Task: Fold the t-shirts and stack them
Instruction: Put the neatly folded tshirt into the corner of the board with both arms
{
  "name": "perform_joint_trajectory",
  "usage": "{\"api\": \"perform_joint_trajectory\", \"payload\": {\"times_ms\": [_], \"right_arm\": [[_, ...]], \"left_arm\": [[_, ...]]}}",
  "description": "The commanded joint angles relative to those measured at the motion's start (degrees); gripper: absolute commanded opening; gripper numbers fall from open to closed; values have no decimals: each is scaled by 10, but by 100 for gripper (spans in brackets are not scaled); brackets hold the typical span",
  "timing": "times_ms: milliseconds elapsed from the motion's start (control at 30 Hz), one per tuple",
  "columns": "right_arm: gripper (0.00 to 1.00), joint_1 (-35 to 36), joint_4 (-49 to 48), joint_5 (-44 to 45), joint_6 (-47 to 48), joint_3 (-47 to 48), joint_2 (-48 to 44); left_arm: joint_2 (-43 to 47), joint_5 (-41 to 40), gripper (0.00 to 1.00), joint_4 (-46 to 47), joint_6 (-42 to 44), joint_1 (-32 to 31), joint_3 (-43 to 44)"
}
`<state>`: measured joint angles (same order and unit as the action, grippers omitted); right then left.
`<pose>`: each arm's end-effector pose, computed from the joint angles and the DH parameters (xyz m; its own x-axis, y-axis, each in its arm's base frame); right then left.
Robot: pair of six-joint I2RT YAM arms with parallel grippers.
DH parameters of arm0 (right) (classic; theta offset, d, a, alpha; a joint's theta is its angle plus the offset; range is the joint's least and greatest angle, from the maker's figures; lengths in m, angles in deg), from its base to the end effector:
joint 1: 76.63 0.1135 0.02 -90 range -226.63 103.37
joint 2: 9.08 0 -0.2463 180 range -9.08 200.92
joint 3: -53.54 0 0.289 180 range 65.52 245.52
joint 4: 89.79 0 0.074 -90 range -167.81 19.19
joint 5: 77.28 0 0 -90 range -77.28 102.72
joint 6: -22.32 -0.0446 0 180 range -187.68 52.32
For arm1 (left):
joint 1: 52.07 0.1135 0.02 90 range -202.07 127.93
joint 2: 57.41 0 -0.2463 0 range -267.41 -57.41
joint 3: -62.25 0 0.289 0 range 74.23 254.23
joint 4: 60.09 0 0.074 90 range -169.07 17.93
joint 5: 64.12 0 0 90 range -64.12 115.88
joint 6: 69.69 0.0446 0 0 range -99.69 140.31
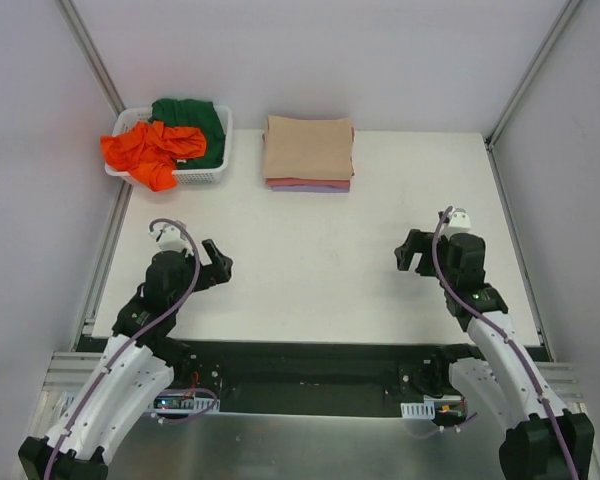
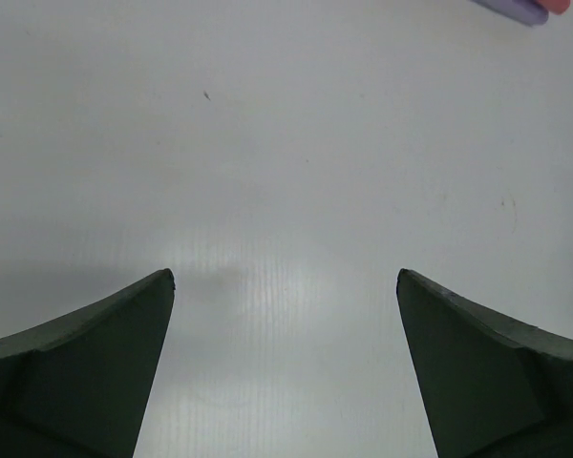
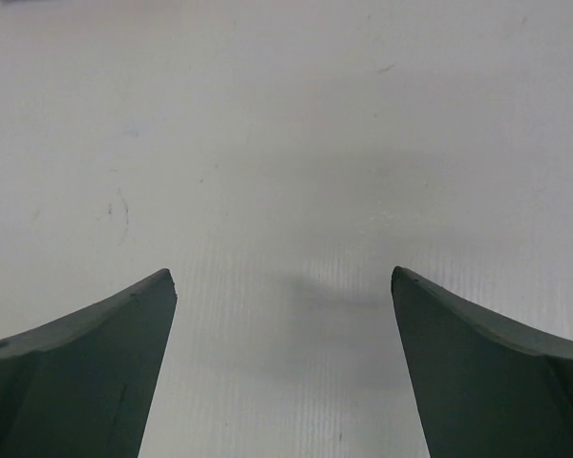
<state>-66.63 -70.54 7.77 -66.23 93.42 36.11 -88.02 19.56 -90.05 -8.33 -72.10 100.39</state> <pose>0.2376 0.0458 0.2123 -0.4029 -0.0966 -0.9101 -0.2606 0.9654 0.0128 0.1933 -0.0652 0.2316 -0.4320 -0.3496 -0.8314 0.0431 0.9128 -0.4062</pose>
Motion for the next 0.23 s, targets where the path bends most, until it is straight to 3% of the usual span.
{"api": "perform_joint_trajectory", "payload": {"times_ms": [0,200], "right_arm": [[96,0,-103,65,34,-14,-54],[96,0,-123,90,29,-22,-42]], "left_arm": [[42,-62,99,47,-24,-5,-7],[-15,-76,99,28,-16,-5,13]]}}
